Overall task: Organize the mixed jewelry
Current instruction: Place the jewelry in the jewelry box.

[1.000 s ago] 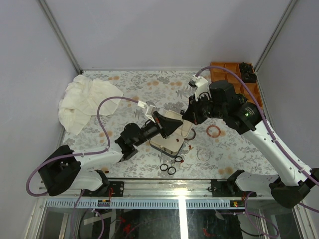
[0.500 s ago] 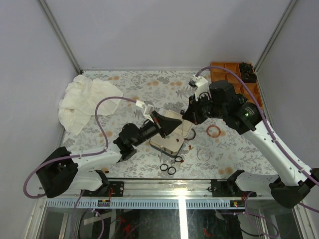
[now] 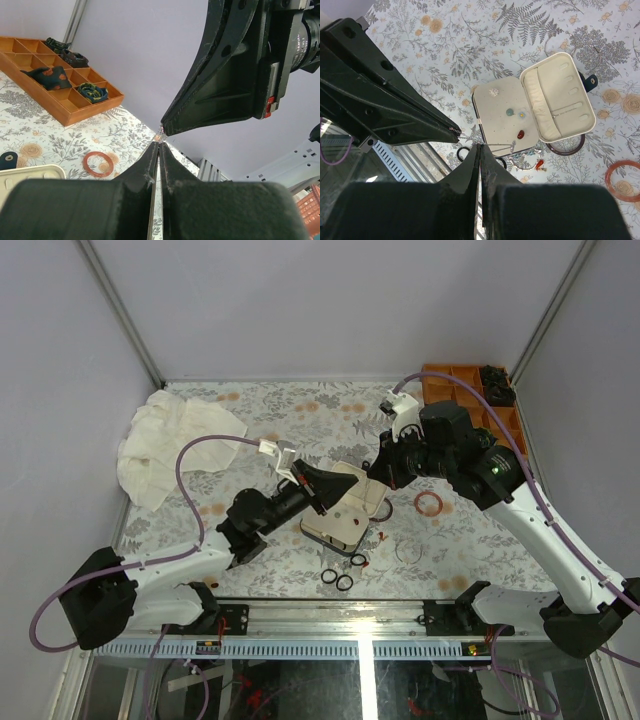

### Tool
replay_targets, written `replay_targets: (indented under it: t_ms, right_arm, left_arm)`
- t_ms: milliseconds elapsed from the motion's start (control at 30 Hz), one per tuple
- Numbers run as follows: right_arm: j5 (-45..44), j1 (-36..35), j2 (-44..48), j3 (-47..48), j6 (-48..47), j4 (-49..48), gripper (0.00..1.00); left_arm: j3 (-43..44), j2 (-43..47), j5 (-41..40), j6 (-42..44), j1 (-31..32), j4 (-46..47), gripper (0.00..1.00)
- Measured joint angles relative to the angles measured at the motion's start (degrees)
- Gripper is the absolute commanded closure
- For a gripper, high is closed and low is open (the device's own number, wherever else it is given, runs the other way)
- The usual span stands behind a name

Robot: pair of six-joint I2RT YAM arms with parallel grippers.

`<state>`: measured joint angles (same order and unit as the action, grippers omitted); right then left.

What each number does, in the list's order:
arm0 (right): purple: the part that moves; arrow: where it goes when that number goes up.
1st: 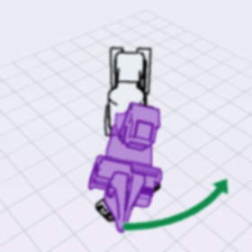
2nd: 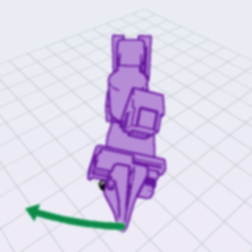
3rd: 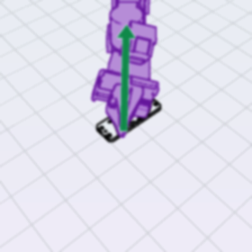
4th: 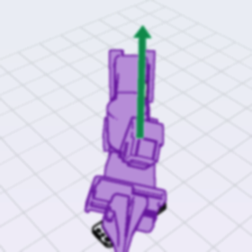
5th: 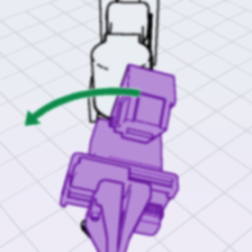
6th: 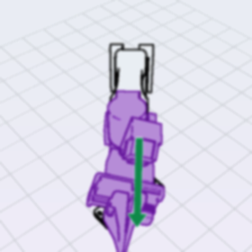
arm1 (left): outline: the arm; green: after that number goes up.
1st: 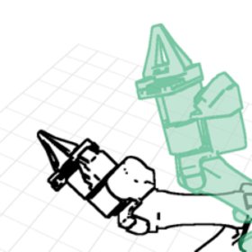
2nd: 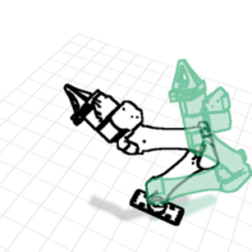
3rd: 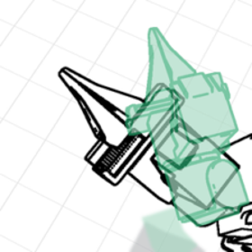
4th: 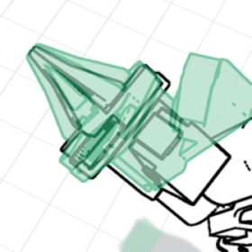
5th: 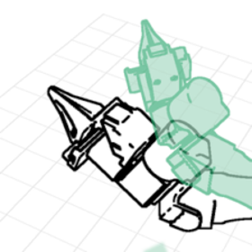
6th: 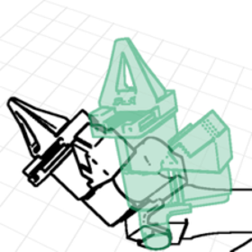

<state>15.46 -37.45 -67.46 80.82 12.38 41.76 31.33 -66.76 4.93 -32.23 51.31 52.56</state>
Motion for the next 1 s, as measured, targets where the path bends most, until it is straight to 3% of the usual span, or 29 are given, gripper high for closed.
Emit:
replay_targets:
  t_ms: [367, 1000]
  right_arm:
    - [0.1, 0.0, 0.0, -2.8, 0.7, -2.2, 1.0]
    - [1.7, 0.0, -0.3, -16.9, 4.8, -12.3, 1.0]
  left_arm:
    - [-0.9, 1.4, -0.6, 0.2, 0.0, -1.7, 1.0]
    - [-8.0, 0.1, -2.7, -0.7, 0.0, -1.8, 1.0]
